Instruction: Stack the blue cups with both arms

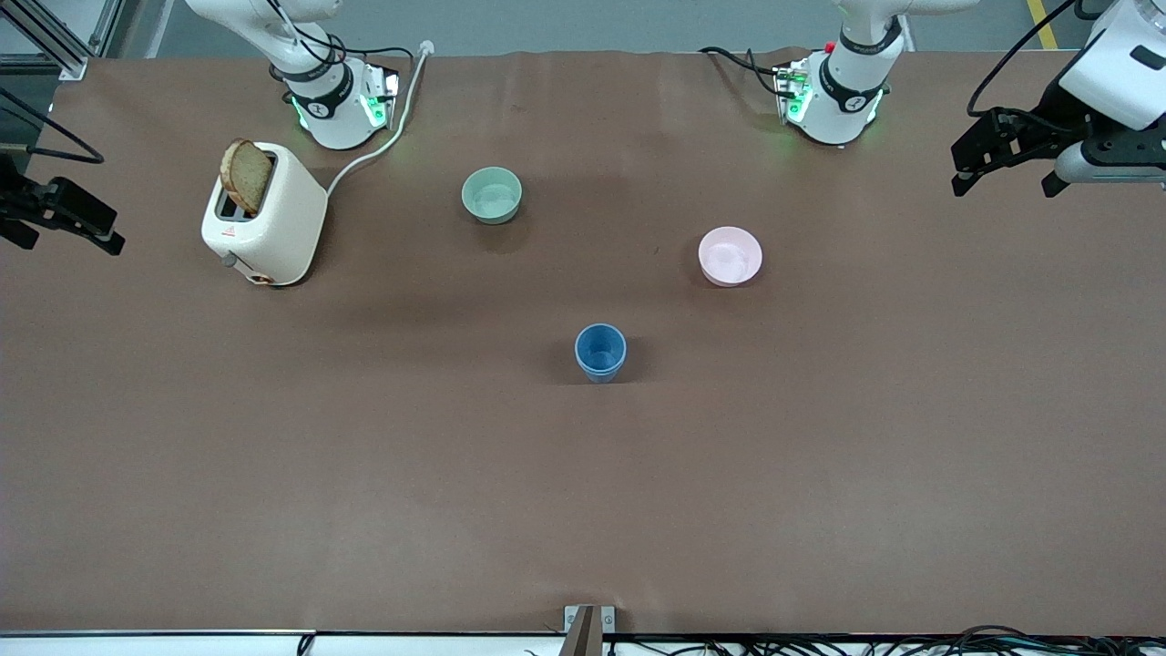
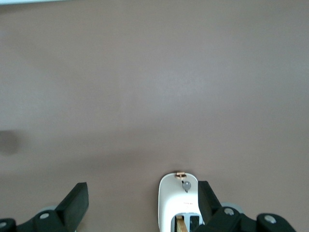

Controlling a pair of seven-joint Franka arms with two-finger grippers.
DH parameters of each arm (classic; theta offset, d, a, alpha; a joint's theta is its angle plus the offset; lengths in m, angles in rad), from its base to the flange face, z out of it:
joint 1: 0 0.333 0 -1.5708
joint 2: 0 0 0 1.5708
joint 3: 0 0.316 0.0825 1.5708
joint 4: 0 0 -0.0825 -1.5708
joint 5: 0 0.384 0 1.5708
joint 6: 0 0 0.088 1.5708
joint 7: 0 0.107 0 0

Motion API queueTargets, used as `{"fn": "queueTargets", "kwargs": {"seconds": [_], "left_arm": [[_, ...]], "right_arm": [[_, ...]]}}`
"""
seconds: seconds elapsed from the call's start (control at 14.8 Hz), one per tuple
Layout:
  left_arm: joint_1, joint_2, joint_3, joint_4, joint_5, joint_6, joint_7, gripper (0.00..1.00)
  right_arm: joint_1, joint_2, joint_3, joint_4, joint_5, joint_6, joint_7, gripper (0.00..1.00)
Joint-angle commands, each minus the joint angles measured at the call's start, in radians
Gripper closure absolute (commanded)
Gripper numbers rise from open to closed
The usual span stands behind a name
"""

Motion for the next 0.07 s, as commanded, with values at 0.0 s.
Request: {"fn": "queueTargets", "kwargs": {"seconds": [0.0], "left_arm": [[0.007, 0.004, 0.000, 0.018, 0.003, -0.018, 0.043, 0.00]], "right_arm": [[-0.014, 0.001, -0.002, 0.008, 0.008, -0.016, -0.015, 0.00]]}}
